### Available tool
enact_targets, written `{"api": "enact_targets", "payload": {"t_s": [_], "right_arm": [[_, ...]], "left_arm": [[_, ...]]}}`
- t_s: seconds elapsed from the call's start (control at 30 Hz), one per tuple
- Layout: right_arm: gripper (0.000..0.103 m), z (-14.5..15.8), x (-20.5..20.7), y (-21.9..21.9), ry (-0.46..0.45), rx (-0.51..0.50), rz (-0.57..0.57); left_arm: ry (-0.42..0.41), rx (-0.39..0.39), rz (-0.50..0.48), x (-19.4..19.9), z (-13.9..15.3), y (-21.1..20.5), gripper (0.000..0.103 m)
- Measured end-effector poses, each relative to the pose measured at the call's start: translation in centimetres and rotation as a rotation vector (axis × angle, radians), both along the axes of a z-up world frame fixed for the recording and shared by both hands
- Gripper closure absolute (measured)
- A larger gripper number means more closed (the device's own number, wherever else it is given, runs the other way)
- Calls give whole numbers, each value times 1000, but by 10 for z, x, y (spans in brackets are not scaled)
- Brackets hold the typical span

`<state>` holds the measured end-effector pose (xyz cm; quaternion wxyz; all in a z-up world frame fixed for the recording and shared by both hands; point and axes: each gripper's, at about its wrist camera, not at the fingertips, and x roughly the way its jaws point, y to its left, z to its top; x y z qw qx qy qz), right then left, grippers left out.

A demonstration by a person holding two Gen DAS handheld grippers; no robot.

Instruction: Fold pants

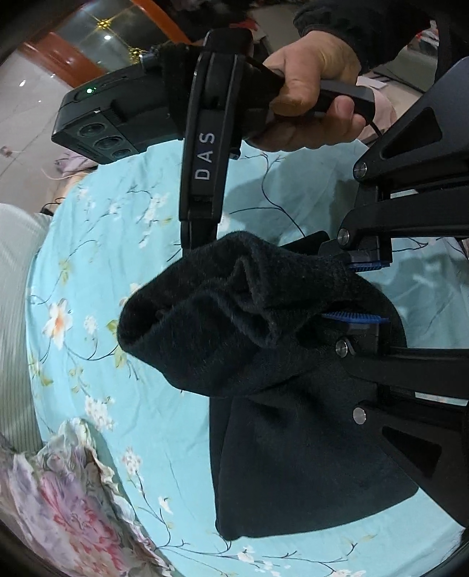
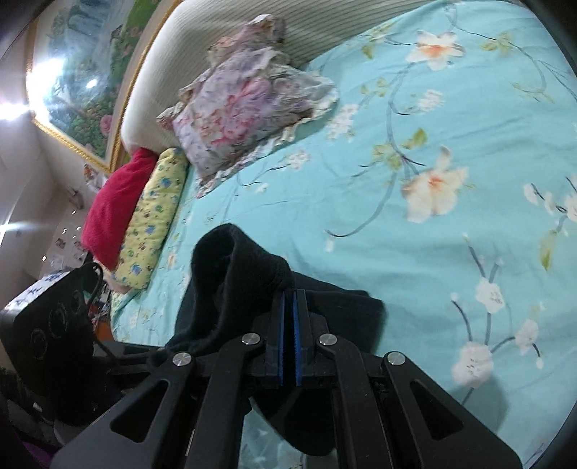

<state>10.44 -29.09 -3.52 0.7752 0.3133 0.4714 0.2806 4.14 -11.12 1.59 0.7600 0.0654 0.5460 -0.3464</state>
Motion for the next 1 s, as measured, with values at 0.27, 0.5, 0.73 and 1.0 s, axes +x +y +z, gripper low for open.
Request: {"api": "enact_targets", "payload": {"t_s": [0.27, 0.5, 0.73, 1.0], "right_arm": [[97, 0, -15, -19, 31, -94, -77], [95, 12, -31, -36, 42, -119, -139], [30, 38, -49, -39, 25, -118, -223], [30, 55, -55, -21, 12, -110, -217]], "left_arm": [[38, -3, -14, 2, -8, -5, 68], [47, -32, -43, -1, 3, 1, 50], [26, -53, -5, 0, 22, 29, 45], [35, -70, 144, 30, 29, 75, 43]]}}
